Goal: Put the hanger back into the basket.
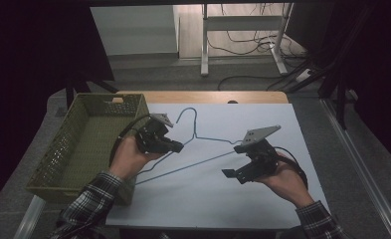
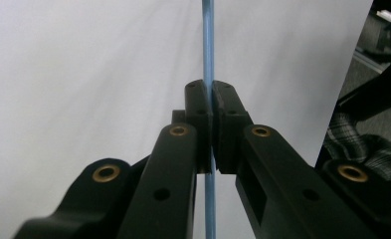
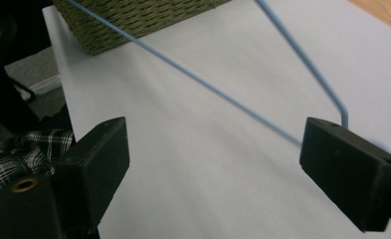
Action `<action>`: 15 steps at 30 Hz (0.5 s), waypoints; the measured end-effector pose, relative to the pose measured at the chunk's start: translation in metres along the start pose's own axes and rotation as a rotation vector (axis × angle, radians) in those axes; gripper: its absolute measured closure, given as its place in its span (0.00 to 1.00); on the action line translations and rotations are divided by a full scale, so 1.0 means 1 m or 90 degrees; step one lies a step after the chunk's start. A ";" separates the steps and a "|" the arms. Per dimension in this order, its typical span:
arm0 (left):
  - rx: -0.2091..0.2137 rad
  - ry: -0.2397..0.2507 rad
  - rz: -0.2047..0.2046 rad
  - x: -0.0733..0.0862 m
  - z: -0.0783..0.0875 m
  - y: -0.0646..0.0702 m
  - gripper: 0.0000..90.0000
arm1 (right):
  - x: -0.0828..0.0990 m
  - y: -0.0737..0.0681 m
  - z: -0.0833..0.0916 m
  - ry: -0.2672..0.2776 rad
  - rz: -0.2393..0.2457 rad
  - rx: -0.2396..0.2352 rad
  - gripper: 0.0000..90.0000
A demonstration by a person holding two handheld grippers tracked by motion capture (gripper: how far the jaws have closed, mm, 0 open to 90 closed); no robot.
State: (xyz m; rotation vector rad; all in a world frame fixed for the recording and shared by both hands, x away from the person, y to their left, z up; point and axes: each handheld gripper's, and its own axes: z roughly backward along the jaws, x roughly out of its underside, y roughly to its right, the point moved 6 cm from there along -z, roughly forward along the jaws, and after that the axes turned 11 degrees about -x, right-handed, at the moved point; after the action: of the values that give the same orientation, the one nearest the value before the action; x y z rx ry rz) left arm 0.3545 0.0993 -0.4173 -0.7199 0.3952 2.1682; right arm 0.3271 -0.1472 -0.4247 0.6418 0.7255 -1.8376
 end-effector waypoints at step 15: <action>-0.110 0.036 0.084 0.008 0.069 -0.060 0.97 | 0.028 0.012 0.016 0.070 -0.070 0.034 0.03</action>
State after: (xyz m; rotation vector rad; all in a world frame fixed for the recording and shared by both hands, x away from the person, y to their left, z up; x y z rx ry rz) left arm 0.3721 0.1763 -0.3704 -0.8743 0.2943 2.3300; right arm 0.3269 -0.1795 -0.4360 0.7546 0.8002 -1.9391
